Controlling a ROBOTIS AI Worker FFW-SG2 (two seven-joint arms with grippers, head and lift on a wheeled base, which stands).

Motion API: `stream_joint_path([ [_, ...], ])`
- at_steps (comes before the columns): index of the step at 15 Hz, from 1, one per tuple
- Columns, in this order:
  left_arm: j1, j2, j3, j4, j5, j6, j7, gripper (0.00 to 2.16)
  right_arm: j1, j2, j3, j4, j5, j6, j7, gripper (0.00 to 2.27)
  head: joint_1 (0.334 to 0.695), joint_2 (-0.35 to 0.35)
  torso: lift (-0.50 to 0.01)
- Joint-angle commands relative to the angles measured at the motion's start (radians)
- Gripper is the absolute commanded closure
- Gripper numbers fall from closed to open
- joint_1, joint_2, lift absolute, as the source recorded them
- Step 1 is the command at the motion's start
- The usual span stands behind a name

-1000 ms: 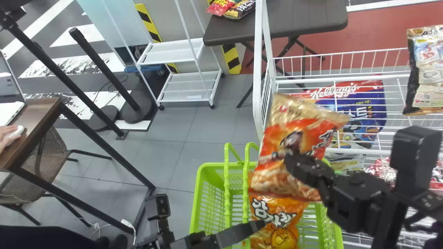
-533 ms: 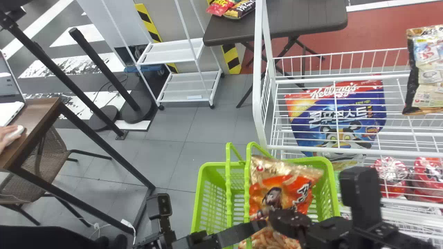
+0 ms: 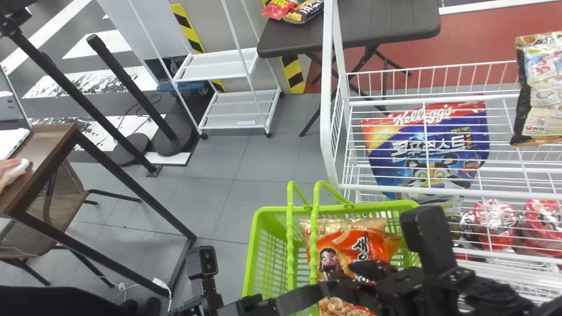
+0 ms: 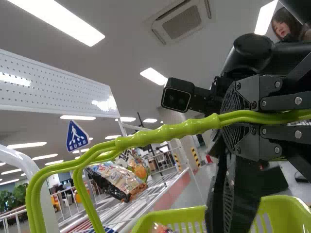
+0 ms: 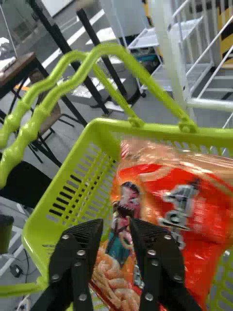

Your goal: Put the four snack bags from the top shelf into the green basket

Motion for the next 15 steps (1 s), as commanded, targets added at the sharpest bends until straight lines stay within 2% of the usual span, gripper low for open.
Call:
stream_joint_path([
  [1, 0.000, 0.001, -0.002, 0.000, 0.002, 0.000, 0.000, 2.15, 0.036, -0.003, -0.105, -0.083, -0.025, -0.002, 0.013, 0.03, 0.695, 0.350, 0.000],
  [3, 0.001, 0.001, -0.004, -0.001, 0.002, 0.000, 0.000, 2.15, 0.030, -0.003, -0.225, -0.115, -0.023, -0.008, 0.013, 0.03, 0.695, 0.350, 0.000],
  [5, 0.004, 0.004, -0.004, -0.003, 0.006, 0.000, -0.003, 2.15, -0.031, -0.001, -0.332, -0.095, 0.005, -0.014, 0.003, 0.04, 0.695, 0.350, 0.000],
  [6, 0.004, 0.006, -0.001, -0.003, 0.008, 0.000, -0.005, 2.15, -0.077, 0.002, -0.375, -0.060, 0.032, -0.017, -0.003, 0.04, 0.695, 0.327, 0.000],
  [7, 0.006, 0.006, 0.001, -0.001, 0.008, 0.000, -0.006, 2.15, -0.116, 0.004, -0.402, -0.026, 0.066, -0.036, -0.013, 0.04, 0.695, 0.216, 0.000],
  [9, 0.006, 0.006, 0.001, -0.001, 0.009, 0.000, -0.008, 2.15, -0.201, 0.005, -0.441, 0.069, 0.123, -0.094, -0.020, 0.04, 0.695, 0.121, 0.000],
  [13, 0.013, 0.006, 0.007, -0.001, 0.014, -0.003, -0.014, 2.15, -0.367, 0.005, -0.491, 0.301, 0.172, -0.180, -0.033, 0.05, 0.695, -0.023, 0.000],
  [15, 0.016, 0.006, 0.008, -0.001, 0.015, -0.003, -0.017, 2.15, -0.439, 0.005, -0.498, 0.416, 0.198, -0.241, -0.051, 0.05, 0.695, -0.055, 0.000],
])
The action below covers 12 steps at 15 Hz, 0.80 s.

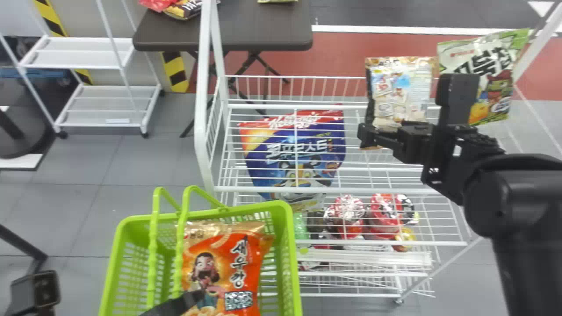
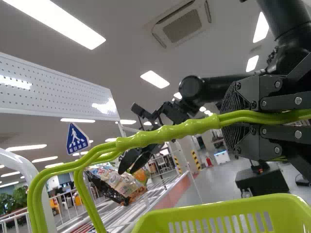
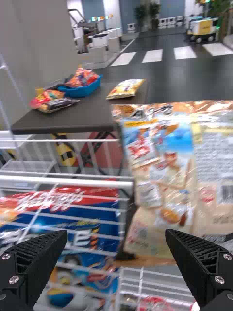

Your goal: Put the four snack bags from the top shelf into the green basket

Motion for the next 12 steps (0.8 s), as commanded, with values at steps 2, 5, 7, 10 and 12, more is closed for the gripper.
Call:
stream_joint_path([
  [2, 0.003, -0.002, 0.001, 0.002, 0.001, 0.000, 0.000, 2.15, -0.120, 0.000, -0.011, 0.193, 0.026, -0.093, -0.003, 0.04, 0.695, -0.077, 0.000],
  [5, 0.006, -0.002, 0.003, 0.002, 0.003, 0.000, 0.000, 2.15, -0.171, 0.000, -0.007, 0.276, 0.067, -0.096, -0.003, 0.48, 0.695, -0.101, 0.000],
  [7, 0.007, 0.000, 0.009, 0.005, 0.003, 0.000, 0.000, 2.15, -0.169, 0.000, -0.007, 0.278, 0.064, -0.096, -0.002, 1.61, 0.695, -0.107, 0.000],
  [10, 0.007, 0.000, 0.009, 0.005, 0.003, 0.000, 0.001, 2.15, -0.148, 0.004, 0.001, 0.270, 0.066, -0.130, -0.032, 2.25, 0.695, -0.107, 0.000],
  [12, 0.006, 0.000, 0.010, 0.006, 0.003, 0.000, 0.000, 2.15, -0.135, 0.003, 0.001, 0.261, 0.066, -0.164, -0.028, 2.25, 0.695, -0.108, 0.000],
])
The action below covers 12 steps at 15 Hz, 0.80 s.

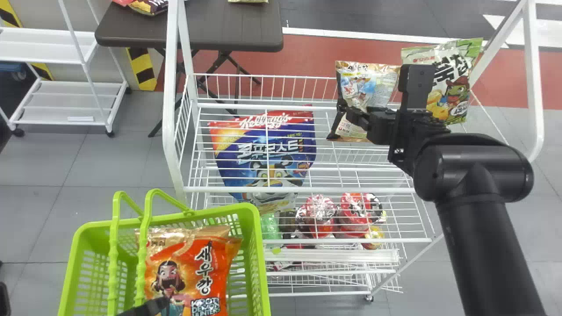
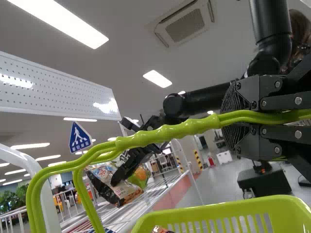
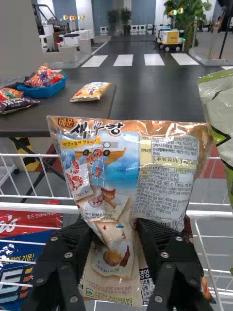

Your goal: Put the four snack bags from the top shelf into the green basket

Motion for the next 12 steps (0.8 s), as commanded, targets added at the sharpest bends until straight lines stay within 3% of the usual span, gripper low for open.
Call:
stream_joint_path([
  [1, 0.000, 0.001, 0.001, 0.002, 0.000, 0.000, -0.001, 2.15, 0.014, 0.000, -0.001, -0.008, 0.000, -0.023, 0.005, 2.25, 0.695, -0.105, 0.000],
  [7, 0.000, 0.001, 0.003, 0.005, 0.000, 0.000, 0.000, 2.15, 0.105, -0.001, -0.012, -0.174, -0.032, -0.014, 0.039, 2.25, 0.695, -0.094, 0.000],
  [12, -0.002, -0.001, 0.003, 0.003, 0.000, 0.000, 0.002, 2.15, 0.229, -0.004, -0.003, -0.439, -0.147, 0.207, 0.092, 2.25, 0.695, -0.051, 0.000],
])
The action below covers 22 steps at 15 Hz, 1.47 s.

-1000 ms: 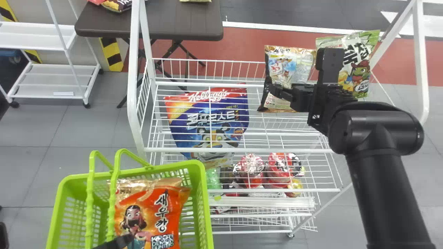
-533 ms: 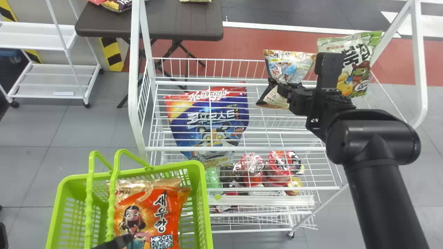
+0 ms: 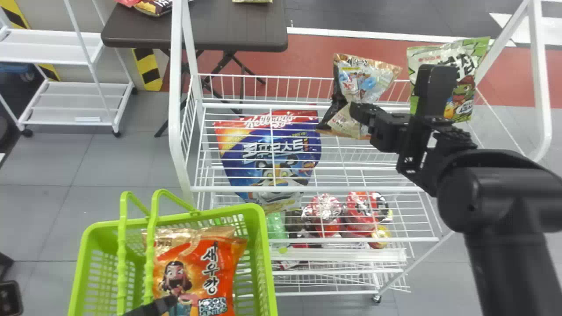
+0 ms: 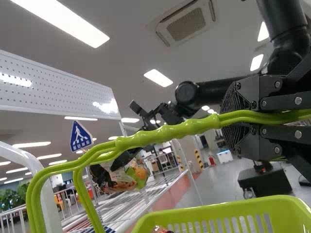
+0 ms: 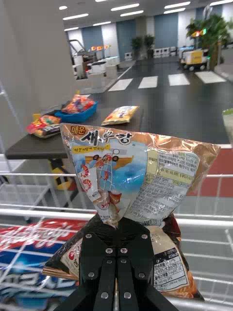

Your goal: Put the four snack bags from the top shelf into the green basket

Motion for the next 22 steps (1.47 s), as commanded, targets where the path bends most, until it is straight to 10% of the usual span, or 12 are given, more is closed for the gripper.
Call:
stream_joint_path([
  [1, 0.000, 0.001, -0.001, -0.003, 0.000, 0.000, 0.000, 2.15, 0.067, 0.001, 0.018, -0.133, -0.048, 0.113, 0.017, 2.25, 0.695, -0.038, 0.000],
  [11, -0.006, 0.001, -0.012, -0.009, -0.003, 0.003, 0.006, 2.15, 0.338, -0.001, 0.033, -0.549, -0.486, 0.723, 0.075, 2.25, 0.695, 0.235, 0.000],
  [15, -0.006, 0.001, -0.032, -0.011, 0.000, 0.012, 0.004, 2.15, 0.323, 0.004, 0.113, -0.475, -0.522, 0.702, 0.101, 2.25, 0.695, 0.350, 0.000],
  [22, -0.003, 0.001, -0.038, -0.023, 0.026, 0.043, -0.010, 2.15, 0.222, 0.001, 0.276, -0.205, -0.439, 0.548, 0.115, 2.25, 0.695, 0.350, 0.000],
])
